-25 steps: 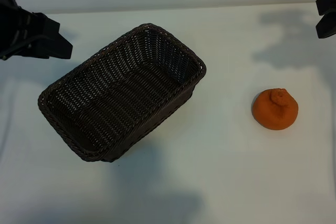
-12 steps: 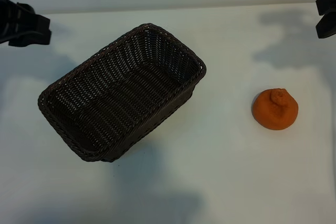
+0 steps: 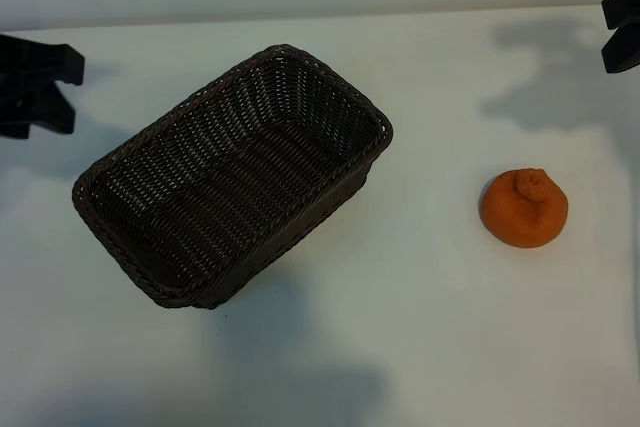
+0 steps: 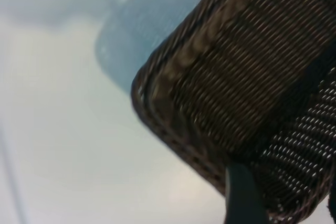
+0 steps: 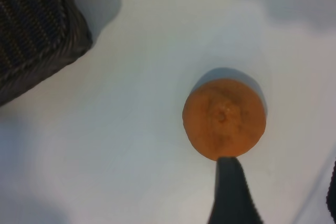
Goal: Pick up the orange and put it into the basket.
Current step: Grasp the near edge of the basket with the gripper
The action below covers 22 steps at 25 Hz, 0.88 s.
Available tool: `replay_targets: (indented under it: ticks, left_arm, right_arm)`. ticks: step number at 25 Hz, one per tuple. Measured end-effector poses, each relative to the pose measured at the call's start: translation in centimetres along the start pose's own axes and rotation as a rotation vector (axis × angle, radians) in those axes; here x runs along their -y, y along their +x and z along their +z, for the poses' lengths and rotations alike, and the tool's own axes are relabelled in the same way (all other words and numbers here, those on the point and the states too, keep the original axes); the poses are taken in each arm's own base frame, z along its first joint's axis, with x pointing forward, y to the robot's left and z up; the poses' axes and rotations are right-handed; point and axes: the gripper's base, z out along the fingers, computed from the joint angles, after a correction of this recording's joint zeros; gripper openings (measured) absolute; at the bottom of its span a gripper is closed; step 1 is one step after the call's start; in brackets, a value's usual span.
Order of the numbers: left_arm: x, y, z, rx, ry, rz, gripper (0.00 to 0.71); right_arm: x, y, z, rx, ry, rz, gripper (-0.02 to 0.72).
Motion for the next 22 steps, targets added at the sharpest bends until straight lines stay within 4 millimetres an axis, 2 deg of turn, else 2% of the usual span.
replay_targets:
  ticks: [6,14,22]
  left_arm:
    - [-1.3,0.2,0.2,-0.001,-0.142,-0.116,0.398]
    - [-2.6,2.0,4.8,-0.014,-0.19,-0.177,0.397]
    - [-2.5,2.8,7.8,0.077,-0.106,-0.263,0.397]
  right_arm:
    - [0.0,0.0,0.0,0.0,0.0,0.0,0.433]
    - [0.0,0.0,0.0,0.0,0.0,0.0,0.433]
    - [0.0,0.0,0.0,0.0,0.0,0.0,0.433]
